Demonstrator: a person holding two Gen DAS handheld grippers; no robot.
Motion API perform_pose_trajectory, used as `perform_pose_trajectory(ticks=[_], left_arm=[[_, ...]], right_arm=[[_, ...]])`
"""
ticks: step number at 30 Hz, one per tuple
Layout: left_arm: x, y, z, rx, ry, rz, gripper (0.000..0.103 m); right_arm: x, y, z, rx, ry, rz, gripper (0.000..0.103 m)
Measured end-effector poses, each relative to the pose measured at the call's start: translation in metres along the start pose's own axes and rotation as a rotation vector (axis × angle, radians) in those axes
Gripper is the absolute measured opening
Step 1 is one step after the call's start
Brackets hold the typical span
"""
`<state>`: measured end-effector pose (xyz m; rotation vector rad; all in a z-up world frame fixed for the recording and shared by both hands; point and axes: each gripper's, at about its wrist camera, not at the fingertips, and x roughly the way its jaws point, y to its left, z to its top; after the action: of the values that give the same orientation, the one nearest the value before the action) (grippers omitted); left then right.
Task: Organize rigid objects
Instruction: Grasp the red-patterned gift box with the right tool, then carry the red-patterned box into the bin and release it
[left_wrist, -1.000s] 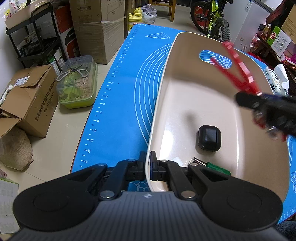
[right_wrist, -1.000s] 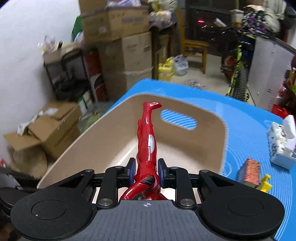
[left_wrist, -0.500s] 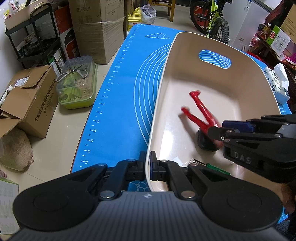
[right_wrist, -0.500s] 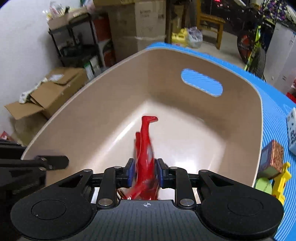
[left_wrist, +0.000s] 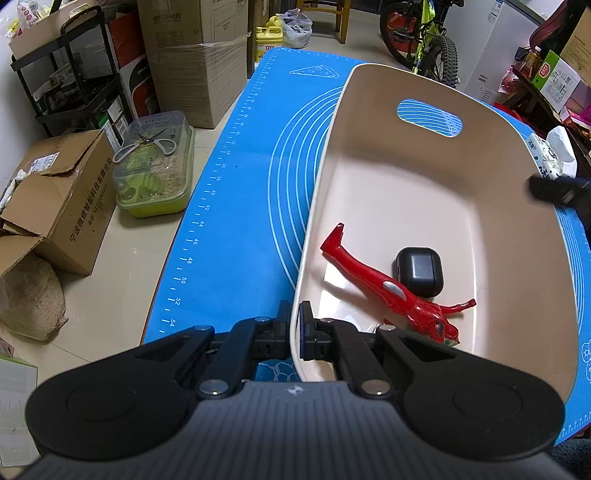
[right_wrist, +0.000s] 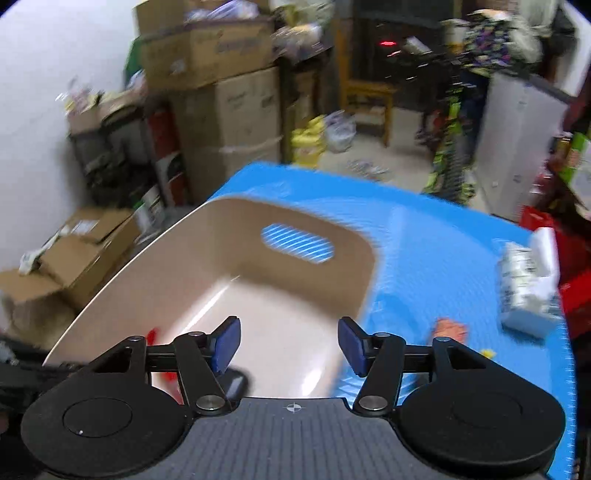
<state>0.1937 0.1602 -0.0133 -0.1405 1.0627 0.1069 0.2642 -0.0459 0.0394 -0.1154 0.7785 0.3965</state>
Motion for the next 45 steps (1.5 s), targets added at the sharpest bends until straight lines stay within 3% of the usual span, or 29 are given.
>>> perform_pose_trajectory(ticks=[6, 14, 27, 30, 31, 32, 36, 45], left_arm=[[0.000, 0.000, 0.000, -0.002, 0.000, 0.000, 0.006], [0.000, 0.000, 0.000, -0.001, 0.000, 0.000, 0.006], [0.000, 0.000, 0.000, -0.001, 0.000, 0.000, 0.006], [0.000, 0.000, 0.000, -0.002, 0.000, 0.000, 0.006], [0.000, 0.000, 0.000, -0.002, 0.000, 0.000, 0.006], [0.000, 0.000, 0.000, -0.001, 0.000, 0.000, 0.006], [0.000, 0.000, 0.000, -0.001, 0.000, 0.000, 0.006], [0.000, 0.000, 0.000, -0.002, 0.000, 0.000, 0.006]], right_arm=[[-0.004, -0.055, 0.001, 0.099, -0.039, -0.107, 0.074], [0.030, -0.111, -0.023, 0.163, 0.006, -0.201, 0.074], [0.092, -0.119, -0.034, 0.155, 0.076, -0.239, 0.072], [0.106, -0.117, -0.037, 0.156, 0.104, -0.250, 0.060], [0.109, -0.117, -0.038, 0.161, 0.111, -0.258, 0.046], [0.111, -0.117, -0.039, 0.168, 0.114, -0.266, 0.045], [0.108, -0.126, -0.043, 0.224, 0.087, -0.250, 0.044], [0.073, -0.127, -0.039, 0.209, 0.038, -0.255, 0.044]])
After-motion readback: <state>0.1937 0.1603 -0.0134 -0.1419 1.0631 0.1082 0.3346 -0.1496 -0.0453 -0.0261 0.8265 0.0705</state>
